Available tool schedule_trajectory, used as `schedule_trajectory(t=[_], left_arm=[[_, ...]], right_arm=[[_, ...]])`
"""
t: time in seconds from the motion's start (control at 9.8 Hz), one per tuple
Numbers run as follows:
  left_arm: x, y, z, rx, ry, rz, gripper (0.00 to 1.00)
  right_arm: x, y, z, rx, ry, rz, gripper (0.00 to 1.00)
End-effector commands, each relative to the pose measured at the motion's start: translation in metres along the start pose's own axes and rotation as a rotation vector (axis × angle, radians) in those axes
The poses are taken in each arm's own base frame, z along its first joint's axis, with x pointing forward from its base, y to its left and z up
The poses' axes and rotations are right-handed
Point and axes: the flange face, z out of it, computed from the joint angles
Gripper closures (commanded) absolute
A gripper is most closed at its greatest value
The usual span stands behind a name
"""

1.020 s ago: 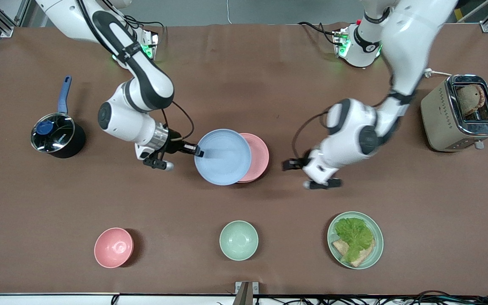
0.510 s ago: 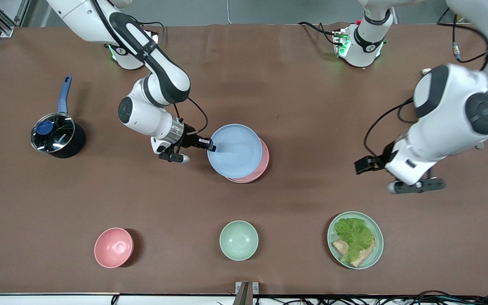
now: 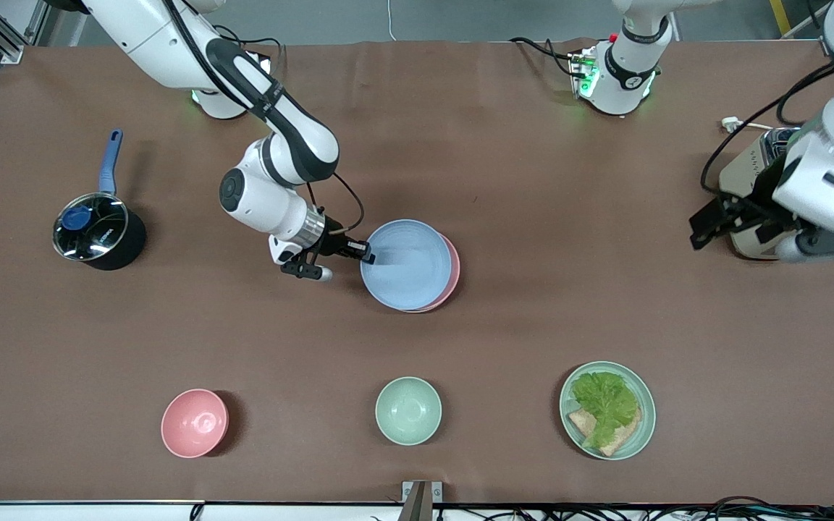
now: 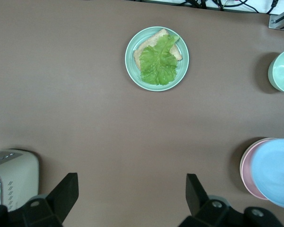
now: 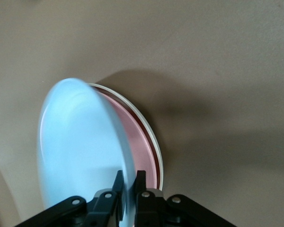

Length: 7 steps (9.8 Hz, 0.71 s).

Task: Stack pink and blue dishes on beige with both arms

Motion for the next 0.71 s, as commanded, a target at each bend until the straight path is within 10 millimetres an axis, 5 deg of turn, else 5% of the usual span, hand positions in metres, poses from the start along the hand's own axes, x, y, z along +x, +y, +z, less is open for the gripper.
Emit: schedule_trajectory(t=[0.0, 0.1, 0.31, 0.61], left_arm=[[-0.031, -0.011, -0.024, 0.052, -0.05, 0.051, 0.0], [-0.037, -0.019, -0.031, 0.054, -0.048, 0.074, 0.0], [-0.057, -0.041, -0.028, 0.061, -0.075, 0.101, 0.0], [-0.076, -0.054, -0.028, 0.046, -0.086, 0.08, 0.0]], right_arm=[[-0.002, -0.002, 0.0, 0.002, 0.008, 0.006, 0.62], [0.0, -0.002, -0.001, 0.004, 0.012, 0.005, 0.53], [0.006, -0.018, -0.032, 0.03, 0.064, -0.019, 0.05], [0.017, -0.025, -0.113, 0.053, 0.196, -0.052, 0.0]])
